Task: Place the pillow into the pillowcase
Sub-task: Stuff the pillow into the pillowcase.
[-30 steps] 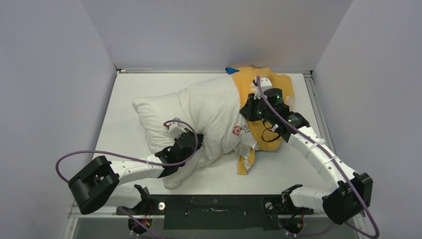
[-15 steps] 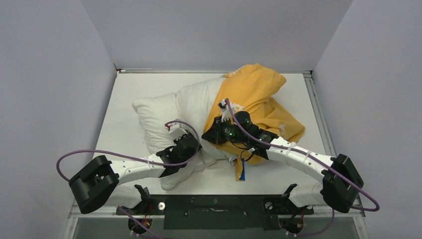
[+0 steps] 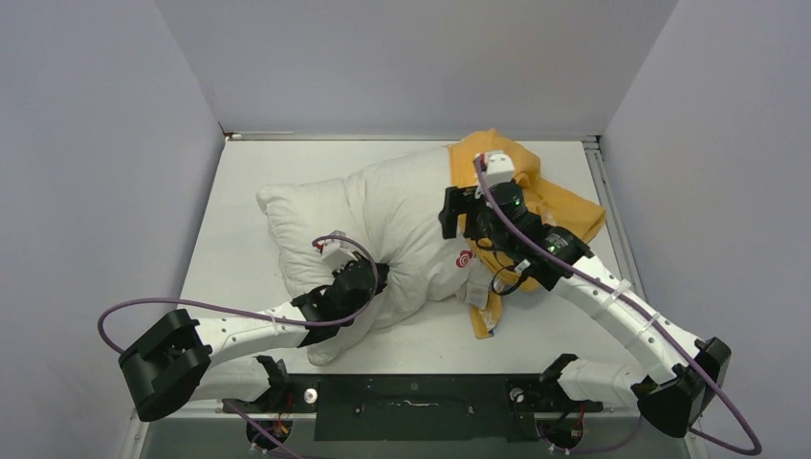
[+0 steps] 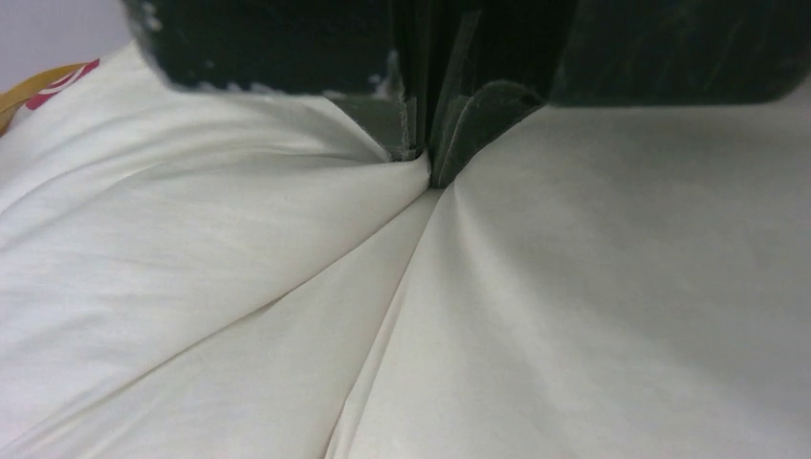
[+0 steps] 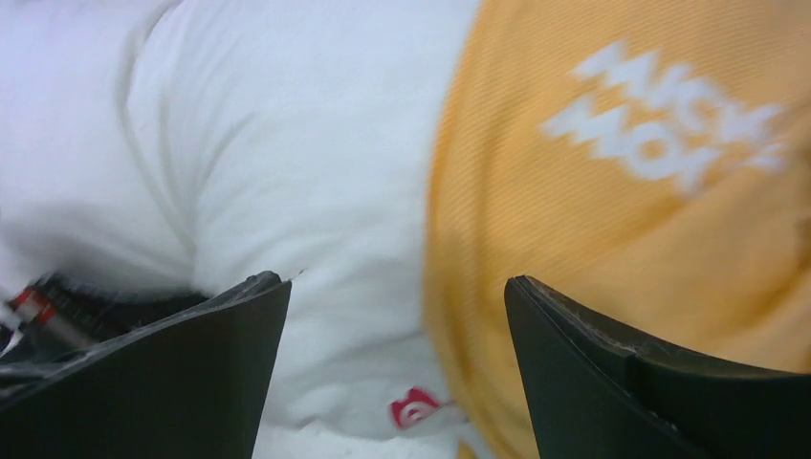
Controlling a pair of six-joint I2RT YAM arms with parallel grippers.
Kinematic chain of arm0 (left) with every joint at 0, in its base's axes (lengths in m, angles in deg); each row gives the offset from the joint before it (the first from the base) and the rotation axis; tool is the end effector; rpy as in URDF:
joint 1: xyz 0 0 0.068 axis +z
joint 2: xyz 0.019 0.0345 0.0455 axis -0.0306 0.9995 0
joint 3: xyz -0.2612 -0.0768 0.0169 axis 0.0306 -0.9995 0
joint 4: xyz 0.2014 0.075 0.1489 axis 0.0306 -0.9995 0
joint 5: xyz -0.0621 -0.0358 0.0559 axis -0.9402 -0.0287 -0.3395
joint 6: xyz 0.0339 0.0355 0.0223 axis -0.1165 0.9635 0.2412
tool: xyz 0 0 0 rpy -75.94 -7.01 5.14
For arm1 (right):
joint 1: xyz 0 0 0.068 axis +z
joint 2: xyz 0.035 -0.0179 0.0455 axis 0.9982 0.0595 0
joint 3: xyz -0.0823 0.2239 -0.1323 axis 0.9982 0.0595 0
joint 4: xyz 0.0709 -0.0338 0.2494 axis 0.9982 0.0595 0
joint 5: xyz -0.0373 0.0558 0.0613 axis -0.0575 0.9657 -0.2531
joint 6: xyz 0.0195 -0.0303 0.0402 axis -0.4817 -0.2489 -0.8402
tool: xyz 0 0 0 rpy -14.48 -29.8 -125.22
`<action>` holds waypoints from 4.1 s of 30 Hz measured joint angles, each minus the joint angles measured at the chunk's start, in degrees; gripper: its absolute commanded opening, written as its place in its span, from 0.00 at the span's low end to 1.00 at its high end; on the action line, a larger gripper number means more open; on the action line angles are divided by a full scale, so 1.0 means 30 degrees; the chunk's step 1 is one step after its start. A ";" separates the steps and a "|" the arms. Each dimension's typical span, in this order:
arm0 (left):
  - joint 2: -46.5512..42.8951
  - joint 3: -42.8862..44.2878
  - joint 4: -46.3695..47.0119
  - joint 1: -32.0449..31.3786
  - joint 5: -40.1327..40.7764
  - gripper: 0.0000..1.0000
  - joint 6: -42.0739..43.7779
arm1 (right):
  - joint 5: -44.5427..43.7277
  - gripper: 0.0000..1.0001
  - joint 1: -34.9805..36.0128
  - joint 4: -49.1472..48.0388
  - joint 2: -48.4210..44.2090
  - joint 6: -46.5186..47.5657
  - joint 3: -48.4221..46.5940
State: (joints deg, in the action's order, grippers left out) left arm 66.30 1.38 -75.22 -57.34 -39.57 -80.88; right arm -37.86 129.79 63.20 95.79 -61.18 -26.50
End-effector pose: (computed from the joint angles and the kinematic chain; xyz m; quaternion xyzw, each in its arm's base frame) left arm 0.1526 -0.1860 0.1882 -0.2379 0.8054 -0.2910 0.4584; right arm 0.1892 0.1706 0.3557 -0.1168 0.8470 0.2287 0.4655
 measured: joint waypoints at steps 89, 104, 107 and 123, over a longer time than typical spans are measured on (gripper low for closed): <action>-0.3978 -0.1319 -0.2346 -0.1333 0.0685 0.00 -0.0750 | -0.4255 0.95 0.3184 -0.1785 -0.1100 -0.0015 0.2390; -0.4000 -0.1319 -0.2288 -0.1333 0.0576 0.00 -0.0743 | -0.8983 0.87 0.3279 0.4488 -0.4670 -0.3949 0.5974; -0.4000 -0.1319 -0.2295 -0.1333 0.0554 0.00 -0.0743 | -0.9275 0.64 0.3257 0.4583 -0.3475 -0.4218 0.6033; -0.4816 -0.1209 -0.3060 -0.1326 0.0335 0.00 -0.0466 | -0.7606 0.05 0.2783 0.2703 -0.0262 -0.1872 0.5158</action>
State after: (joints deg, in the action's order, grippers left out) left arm 51.85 -2.25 -84.40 -61.32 -38.57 -82.28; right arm -60.67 138.14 71.31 95.01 -66.80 -11.03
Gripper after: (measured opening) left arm 0.030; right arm 0.062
